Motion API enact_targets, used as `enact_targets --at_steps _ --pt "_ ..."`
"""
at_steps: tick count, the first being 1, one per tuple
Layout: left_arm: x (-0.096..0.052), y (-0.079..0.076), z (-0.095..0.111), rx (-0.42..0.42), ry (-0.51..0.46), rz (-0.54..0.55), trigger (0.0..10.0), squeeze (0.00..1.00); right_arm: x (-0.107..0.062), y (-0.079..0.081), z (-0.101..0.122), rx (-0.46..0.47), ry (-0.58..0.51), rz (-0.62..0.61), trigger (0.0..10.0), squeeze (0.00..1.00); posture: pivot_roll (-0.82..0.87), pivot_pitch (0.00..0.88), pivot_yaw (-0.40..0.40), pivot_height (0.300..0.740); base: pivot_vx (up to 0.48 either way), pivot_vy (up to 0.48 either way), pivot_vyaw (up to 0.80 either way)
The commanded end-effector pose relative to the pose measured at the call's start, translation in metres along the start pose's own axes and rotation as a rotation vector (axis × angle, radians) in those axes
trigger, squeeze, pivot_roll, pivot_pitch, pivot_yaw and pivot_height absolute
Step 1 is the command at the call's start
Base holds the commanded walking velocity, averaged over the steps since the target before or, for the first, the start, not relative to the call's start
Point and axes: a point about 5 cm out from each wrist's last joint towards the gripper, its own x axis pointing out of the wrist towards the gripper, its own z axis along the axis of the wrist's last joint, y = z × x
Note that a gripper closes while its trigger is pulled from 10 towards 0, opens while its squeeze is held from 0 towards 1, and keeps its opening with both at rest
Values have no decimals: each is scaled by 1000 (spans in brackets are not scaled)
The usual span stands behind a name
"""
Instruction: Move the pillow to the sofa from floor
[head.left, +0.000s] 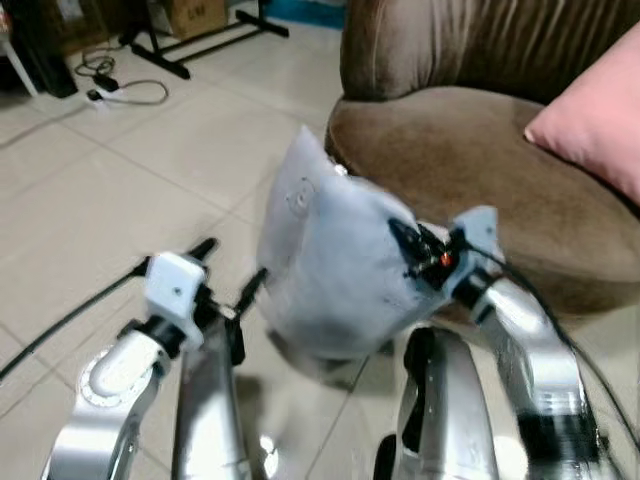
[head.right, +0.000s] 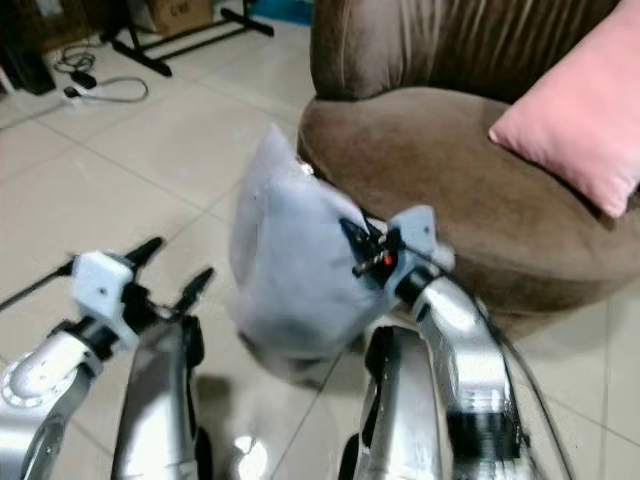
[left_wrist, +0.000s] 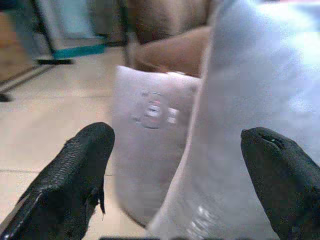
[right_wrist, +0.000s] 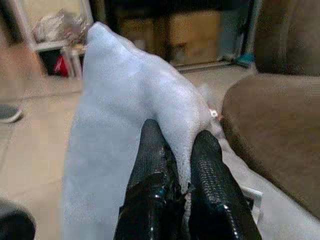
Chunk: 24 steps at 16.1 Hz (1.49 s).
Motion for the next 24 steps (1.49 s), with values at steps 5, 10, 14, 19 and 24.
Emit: enact_targets --at_steps 5,10,14,19,24 --pt "10 -6 3 3 -33 19 10000 0 -12 6 27 54 -146 -184 10000 0 10 0 17 405 0 0 0" --pt "17 -10 -1 29 -31 111 10000 0 4 15 40 4 -107 -204 10000 0 26 0 -55 465 0 0 0" --pt "17 -12 -1 32 -34 149 10000 0 2 14 32 36 -61 -215 10000 0 36 0 -76 495 0 0 0" --pt "23 -18 4 17 -69 134 10000 0 -5 8 32 44 -63 -264 10000 0 13 0 -52 545 0 0 0" --pt "30 -21 4 63 -62 83 10000 0 -11 -3 44 19 -113 -333 10000 0 -6 0 -25 595 0 0 0"
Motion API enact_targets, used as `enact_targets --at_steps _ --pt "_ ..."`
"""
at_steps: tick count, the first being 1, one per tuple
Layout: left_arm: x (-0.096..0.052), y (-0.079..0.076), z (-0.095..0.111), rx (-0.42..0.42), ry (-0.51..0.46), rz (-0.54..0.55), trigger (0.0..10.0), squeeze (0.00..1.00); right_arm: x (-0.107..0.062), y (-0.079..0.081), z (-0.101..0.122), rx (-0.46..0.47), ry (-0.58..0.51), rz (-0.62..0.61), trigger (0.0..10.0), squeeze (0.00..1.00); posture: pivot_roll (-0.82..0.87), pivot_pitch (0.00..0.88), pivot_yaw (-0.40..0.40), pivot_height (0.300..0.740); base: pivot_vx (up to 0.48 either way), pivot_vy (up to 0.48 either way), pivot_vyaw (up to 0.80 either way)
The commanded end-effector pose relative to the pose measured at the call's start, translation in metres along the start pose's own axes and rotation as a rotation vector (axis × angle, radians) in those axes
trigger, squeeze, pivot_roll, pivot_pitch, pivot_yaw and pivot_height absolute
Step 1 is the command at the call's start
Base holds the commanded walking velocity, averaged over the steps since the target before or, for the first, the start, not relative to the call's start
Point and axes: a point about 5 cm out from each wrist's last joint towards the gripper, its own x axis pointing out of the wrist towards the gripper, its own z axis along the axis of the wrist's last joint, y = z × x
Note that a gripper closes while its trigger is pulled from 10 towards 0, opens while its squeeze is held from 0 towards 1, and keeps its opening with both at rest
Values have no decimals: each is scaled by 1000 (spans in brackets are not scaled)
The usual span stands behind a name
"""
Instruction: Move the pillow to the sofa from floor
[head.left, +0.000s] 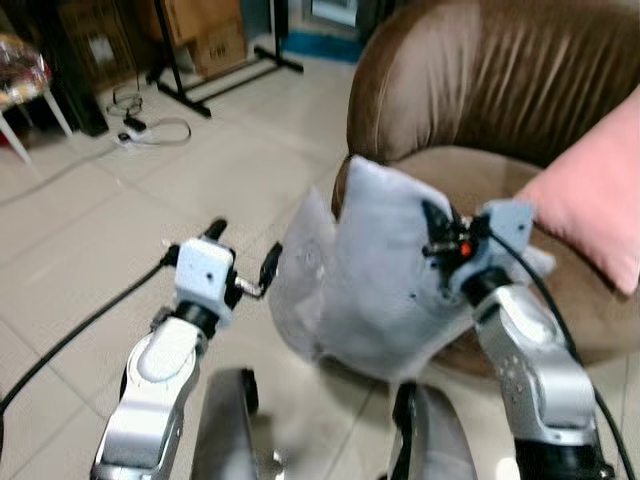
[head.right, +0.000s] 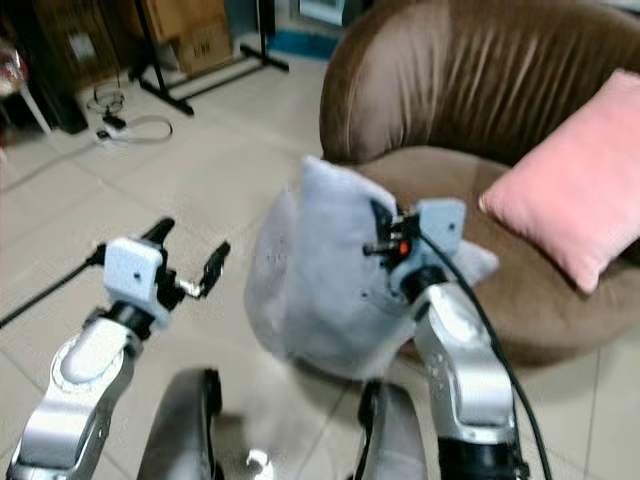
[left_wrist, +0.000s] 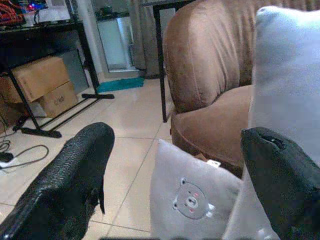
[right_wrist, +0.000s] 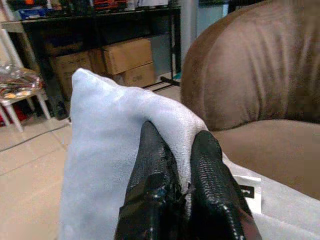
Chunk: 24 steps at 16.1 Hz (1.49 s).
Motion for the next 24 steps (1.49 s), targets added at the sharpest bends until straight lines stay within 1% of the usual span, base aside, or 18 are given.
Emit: enact_targets --at_steps 1,3,4,5,6,7,8,9,10,12,13,15,16,18,19,20,22,24 --pt "2 2 0 32 8 1 10000 0 2 -4 31 -5 -140 -29 10000 0 -3 0 -25 605 0 0 0" --pt "4 4 1 42 11 24 10000 0 5 -12 44 11 -198 -81 10000 0 2 0 -26 620 0 0 0" --pt "5 5 0 54 26 35 10000 0 6 -22 61 39 -263 -142 10000 0 8 0 -27 635 0 0 0" --pt "5 4 2 56 9 26 10000 0 7 -27 71 35 -297 -162 10000 0 12 0 -29 645 0 0 0" --pt "5 5 4 63 -4 23 10000 0 9 -35 89 8 -352 -188 10000 0 14 0 -28 660 0 0 0" --pt "5 6 4 65 -4 24 10000 0 9 -39 98 -23 -377 -198 10000 0 16 0 -29 670 0 0 0" --pt "6 6 4 67 -5 25 10000 0 10 -44 106 -94 -391 -218 10000 0 16 0 -28 680 0 0 0" --pt "6 6 4 69 -6 24 10000 0 11 -50 109 -146 -386 -231 10000 0 16 0 -27 690 0 0 0" --pt "6 6 4 70 -6 23 10000 0 12 -52 109 -172 -373 -237 10000 0 16 0 -27 695 0 0 0" --pt "6 7 4 74 -3 18 10000 0 14 -56 100 -223 -319 -244 10000 0 17 0 -25 715 0 0 0" --pt "6 7 4 75 -2 16 10000 0 15 -55 96 -221 -298 -238 10000 0 18 0 -23 725 0 0 0" --pt "5 8 2 78 7 21 10000 0 16 -55 71 -178 -211 -290 10000 0 19 0 -22 740 0 0 0" --pt "5 8 2 81 9 22 10000 0 15 -56 67 -176 -202 -301 10000 0 19 0 -22 740 0 0 0" --pt "7 11 -7 110 54 41 10000 0 8 -58 38 -154 -124 -336 10000 0 11 0 -15 740 0 0 0" --pt "9 11 -8 111 58 44 10000 0 4 -61 28 -154 -96 -359 10000 0 11 0 -15 740 0 0 0" --pt "10 11 -6 110 54 41 10000 0 -1 -65 20 -118 -74 -395 10000 0 2 0 -1 740 0 0 0" --pt "12 11 -6 110 53 37 10000 0 -10 -67 13 -95 -58 -435 10000 0 -10 0 12 740 0 0 0" --pt "15 10 -7 107 53 35 10000 0 -14 -63 10 -97 -57 -433 10000 0 -28 0 29 740 0 0 0"
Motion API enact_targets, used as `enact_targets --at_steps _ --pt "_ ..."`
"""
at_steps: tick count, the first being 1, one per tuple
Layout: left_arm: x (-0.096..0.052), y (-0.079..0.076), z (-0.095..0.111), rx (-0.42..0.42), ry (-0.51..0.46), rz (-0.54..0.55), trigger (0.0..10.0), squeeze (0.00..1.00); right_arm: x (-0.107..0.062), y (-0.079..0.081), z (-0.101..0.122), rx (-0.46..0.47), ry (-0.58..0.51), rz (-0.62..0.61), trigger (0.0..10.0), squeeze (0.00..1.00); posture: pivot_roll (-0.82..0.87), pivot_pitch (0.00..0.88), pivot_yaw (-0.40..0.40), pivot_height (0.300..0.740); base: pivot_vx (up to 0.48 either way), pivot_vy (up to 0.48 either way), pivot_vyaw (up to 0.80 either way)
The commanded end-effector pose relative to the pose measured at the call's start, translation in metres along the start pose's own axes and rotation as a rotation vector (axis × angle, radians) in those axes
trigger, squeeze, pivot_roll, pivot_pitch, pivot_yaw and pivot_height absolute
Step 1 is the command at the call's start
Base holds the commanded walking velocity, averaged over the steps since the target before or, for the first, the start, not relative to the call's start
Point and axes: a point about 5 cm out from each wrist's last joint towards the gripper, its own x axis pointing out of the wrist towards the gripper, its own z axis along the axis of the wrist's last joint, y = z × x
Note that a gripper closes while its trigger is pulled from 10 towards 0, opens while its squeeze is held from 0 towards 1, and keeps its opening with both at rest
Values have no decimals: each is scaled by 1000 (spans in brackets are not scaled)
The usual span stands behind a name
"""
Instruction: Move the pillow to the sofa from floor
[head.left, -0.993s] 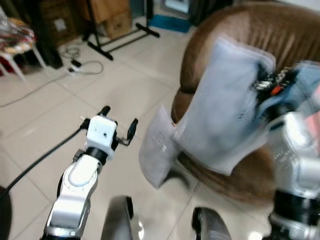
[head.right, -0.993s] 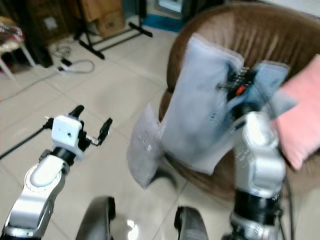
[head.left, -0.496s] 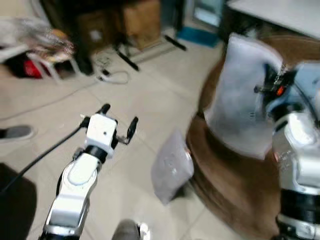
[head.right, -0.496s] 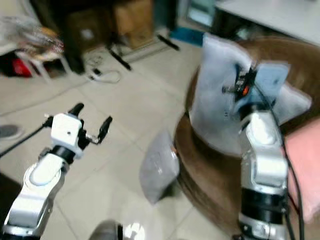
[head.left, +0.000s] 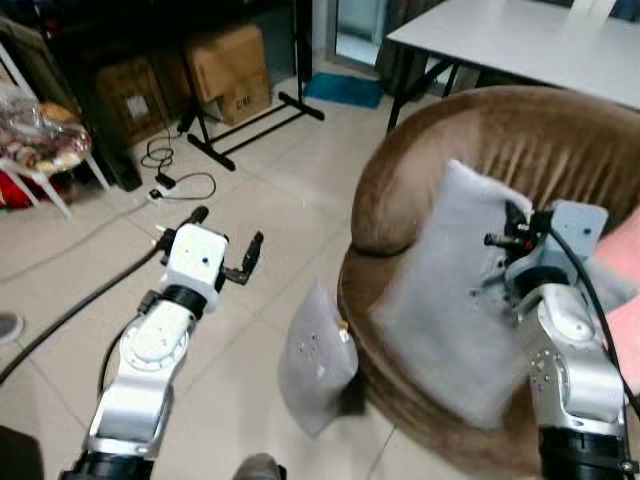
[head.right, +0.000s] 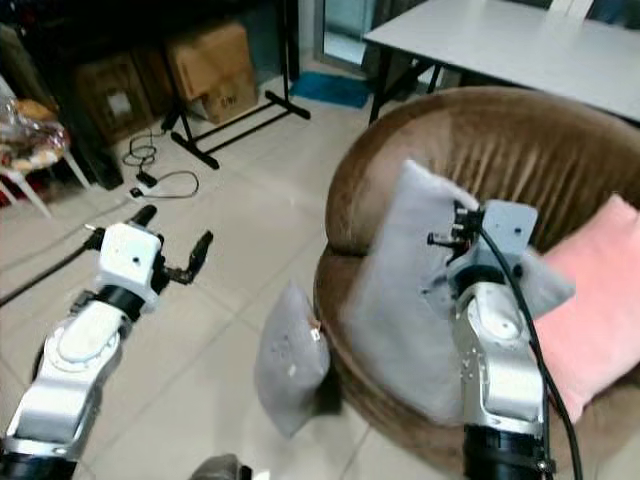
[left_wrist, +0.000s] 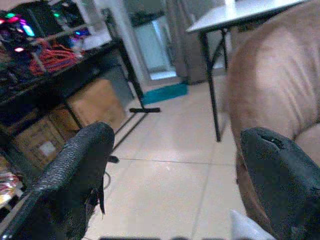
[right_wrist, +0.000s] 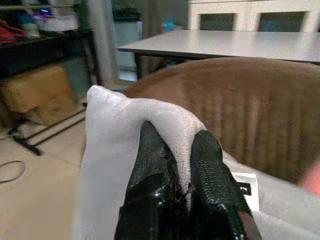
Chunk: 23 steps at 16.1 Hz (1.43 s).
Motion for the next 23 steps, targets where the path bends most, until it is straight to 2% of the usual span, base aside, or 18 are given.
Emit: enact_targets --at_steps 1,3,6,8,13,23 --pt "2 -6 -2 -4 9 -20 10000 0 -4 -5 9 1 -55 -25 10000 0 -28 0 29 740 0 0 0" --pt "4 -7 -2 -5 9 -16 10000 0 -5 3 1 -54 -29 5 10000 0 -32 0 31 740 0 0 0" --pt "3 -2 -5 -17 30 31 10000 0 -11 19 0 34 -63 75 10000 0 -19 0 16 740 0 0 0" --pt "2 -1 -4 17 12 45 10000 0 -12 29 -15 76 42 117 10000 0 -14 0 10 740 0 0 -262" --pt "0 3 -1 -32 -2 68 10000 0 -13 34 -25 111 73 136 10000 0 3 0 -2 740 0 0 -795" --pt "2 2 0 -37 -4 44 10000 0 -9 25 -25 94 73 101 10000 0 0 0 12 740 299 0 -800"
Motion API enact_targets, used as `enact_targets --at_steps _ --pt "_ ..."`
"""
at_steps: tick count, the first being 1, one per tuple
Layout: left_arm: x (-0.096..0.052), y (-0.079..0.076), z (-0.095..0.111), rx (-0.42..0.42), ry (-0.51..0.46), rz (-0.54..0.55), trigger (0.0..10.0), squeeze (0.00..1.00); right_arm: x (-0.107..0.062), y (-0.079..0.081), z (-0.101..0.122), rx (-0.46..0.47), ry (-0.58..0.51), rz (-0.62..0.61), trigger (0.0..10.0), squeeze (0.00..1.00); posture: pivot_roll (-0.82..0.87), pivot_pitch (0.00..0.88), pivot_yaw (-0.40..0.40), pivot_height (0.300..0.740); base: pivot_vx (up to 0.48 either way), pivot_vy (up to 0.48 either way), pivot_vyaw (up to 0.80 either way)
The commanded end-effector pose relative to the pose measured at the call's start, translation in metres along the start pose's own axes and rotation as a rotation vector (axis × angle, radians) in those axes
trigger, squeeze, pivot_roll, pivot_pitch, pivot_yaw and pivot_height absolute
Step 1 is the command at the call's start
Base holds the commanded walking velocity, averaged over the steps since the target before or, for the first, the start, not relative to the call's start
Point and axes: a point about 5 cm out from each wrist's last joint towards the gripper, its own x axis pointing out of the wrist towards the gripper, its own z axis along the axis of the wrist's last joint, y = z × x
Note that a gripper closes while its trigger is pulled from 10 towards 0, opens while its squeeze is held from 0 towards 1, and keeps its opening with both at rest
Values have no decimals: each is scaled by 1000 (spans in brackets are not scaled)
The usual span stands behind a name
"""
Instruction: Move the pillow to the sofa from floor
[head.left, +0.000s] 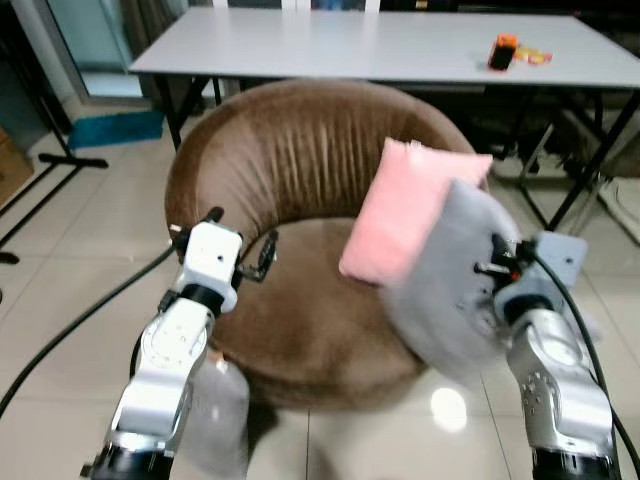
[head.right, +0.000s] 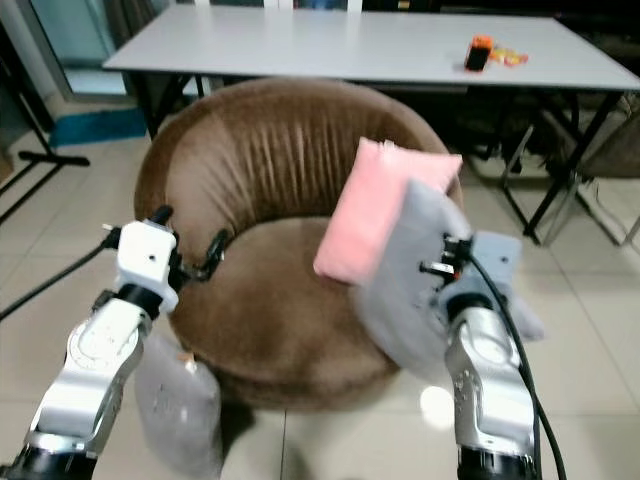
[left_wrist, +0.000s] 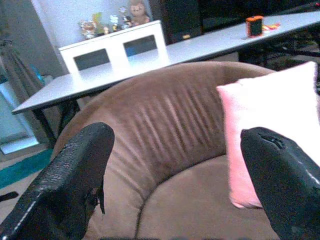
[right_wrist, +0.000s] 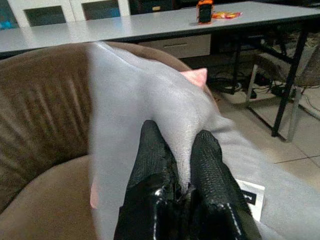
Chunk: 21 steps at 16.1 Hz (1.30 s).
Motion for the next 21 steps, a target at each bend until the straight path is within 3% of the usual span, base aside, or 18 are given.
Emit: enact_targets --at_steps 1,4,9,16,18,21 --pt "-3 9 -2 13 13 24 10000 0 2 16 10 6 -58 63 10000 0 0 0 13 740 307 0 -800" --pt "-3 10 -1 14 10 28 10000 0 2 24 14 4 -89 133 10000 0 4 0 11 740 300 0 -267" --pt "-6 11 1 14 0 29 10000 0 -1 46 31 38 -117 395 10000 0 16 0 0 740 297 0 320" --pt "-9 7 -3 22 21 -3 10000 0 11 47 39 22 -93 405 10000 0 20 0 -10 740 287 0 75" --pt "-16 -2 -7 38 53 -123 10000 0 17 46 25 -123 40 341 10000 0 24 0 -16 740 0 0 0" --pt "-18 -2 -8 36 55 -136 10000 0 15 52 23 -80 82 387 10000 0 27 0 -19 740 0 0 0"
